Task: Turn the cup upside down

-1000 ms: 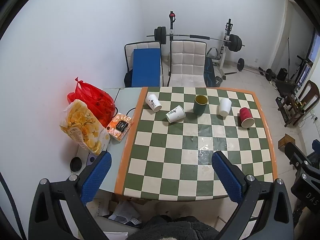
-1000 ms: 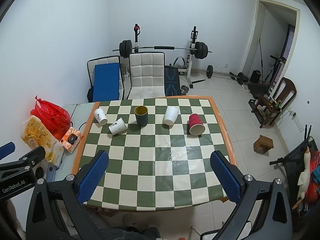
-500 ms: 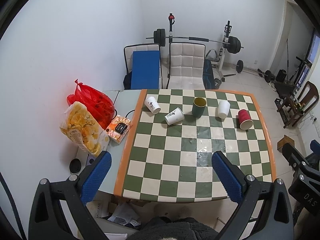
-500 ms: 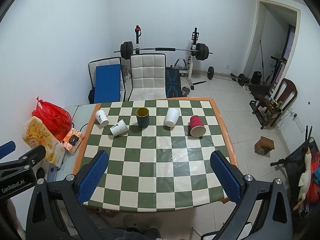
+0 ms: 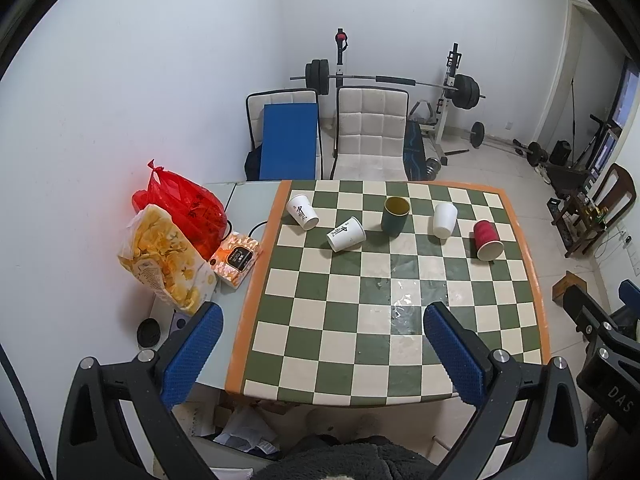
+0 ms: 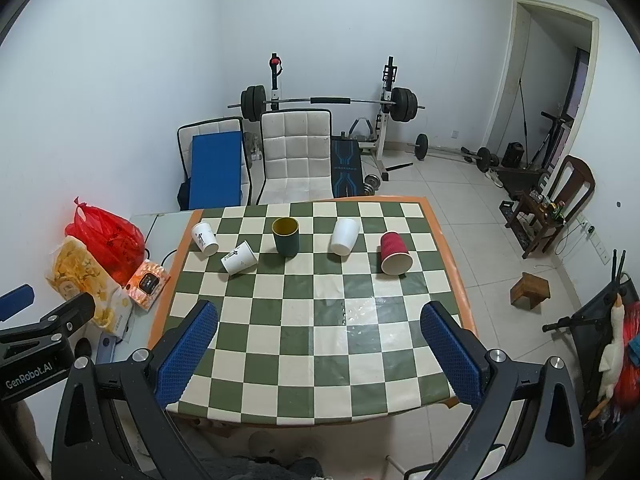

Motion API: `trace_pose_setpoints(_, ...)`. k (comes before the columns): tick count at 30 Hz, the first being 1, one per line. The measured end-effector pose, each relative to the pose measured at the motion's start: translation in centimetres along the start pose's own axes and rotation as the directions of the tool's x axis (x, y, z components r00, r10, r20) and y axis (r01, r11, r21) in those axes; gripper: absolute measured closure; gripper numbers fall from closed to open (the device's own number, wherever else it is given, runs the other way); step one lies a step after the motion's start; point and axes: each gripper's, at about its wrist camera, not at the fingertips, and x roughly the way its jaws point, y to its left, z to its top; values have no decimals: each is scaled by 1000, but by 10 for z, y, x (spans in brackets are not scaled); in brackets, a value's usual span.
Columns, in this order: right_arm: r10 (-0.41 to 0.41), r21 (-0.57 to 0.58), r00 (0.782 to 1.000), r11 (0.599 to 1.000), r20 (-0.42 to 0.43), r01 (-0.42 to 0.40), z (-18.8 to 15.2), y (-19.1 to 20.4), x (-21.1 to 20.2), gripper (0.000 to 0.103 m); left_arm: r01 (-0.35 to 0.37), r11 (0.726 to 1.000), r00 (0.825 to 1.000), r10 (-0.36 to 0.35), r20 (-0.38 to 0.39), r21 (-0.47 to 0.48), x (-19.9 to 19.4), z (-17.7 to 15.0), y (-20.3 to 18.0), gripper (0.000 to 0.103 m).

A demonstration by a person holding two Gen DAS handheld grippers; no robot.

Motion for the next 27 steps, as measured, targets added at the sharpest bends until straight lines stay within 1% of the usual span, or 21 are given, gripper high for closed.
trace_pose_setpoints(4,3,-2,1000,1000,0,-3,6,2,-2,0,0,1000,1000,0,2,0,-2,2,-2,0)
trace_pose_setpoints(9,8,2,1000,1000,2,-8,5,-2,-3,0,1,1000,1000,-1,4,1,-4,10,-8,0)
trace_pose_setpoints(10,8,2,1000,1000,2,-8,5,-2,-3,0,2,1000,1000,-2,5,3,-4,2,-4,0)
trace_pose_setpoints(11,9,2,1000,1000,2,-9,5,-1,-3,0,2,1000,1000,-2,6,1,-4,0,-3,0)
trace_pose_setpoints(16,9,3,1000,1000,4,-9,5,-1,-3,0,2,1000,1000,-2,7,3,-7,5,-9,0)
trace_pose_setpoints(17,9,4,1000,1000,5,-9,6,0,-5,0,4,1000,1000,-4,5,0,-4,0,-3,0)
trace_pose_setpoints(27,14,7,1000,1000,3,-14,10,3,-5,0,6,1000,1000,-6,8,-1,-7,3,-6,0)
